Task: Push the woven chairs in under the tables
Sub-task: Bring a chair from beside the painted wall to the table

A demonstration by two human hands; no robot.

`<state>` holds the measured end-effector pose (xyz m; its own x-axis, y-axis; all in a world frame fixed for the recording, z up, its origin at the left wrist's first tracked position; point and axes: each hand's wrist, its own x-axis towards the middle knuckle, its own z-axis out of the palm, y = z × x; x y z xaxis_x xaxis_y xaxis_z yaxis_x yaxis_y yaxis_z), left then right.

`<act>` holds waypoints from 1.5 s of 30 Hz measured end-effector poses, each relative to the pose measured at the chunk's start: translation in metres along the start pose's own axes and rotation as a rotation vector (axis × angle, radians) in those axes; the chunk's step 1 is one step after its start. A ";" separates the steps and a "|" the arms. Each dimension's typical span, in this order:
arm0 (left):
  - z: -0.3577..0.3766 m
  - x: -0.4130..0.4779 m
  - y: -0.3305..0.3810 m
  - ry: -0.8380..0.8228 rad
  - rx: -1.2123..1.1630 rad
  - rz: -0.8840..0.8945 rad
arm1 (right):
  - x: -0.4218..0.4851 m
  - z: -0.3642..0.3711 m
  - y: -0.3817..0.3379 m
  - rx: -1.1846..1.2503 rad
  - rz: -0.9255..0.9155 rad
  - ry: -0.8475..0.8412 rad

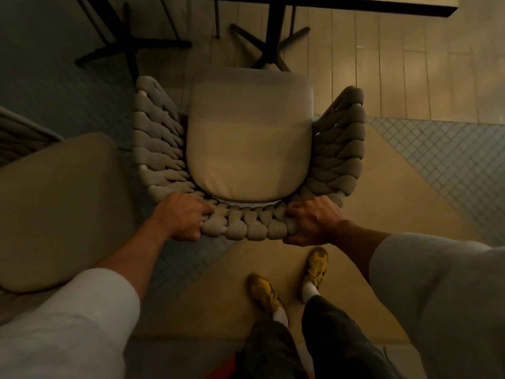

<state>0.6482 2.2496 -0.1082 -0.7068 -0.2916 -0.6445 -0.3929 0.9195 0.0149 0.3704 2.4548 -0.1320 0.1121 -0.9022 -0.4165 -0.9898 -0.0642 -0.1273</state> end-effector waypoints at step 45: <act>-0.092 0.140 -0.118 0.091 0.046 0.041 | 0.137 -0.072 0.121 0.022 0.031 0.085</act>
<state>0.5410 2.0763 -0.1299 -0.7728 -0.2747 -0.5722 -0.3368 0.9416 0.0028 0.2595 2.2925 -0.1400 0.0723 -0.9368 -0.3424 -0.9904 -0.0269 -0.1355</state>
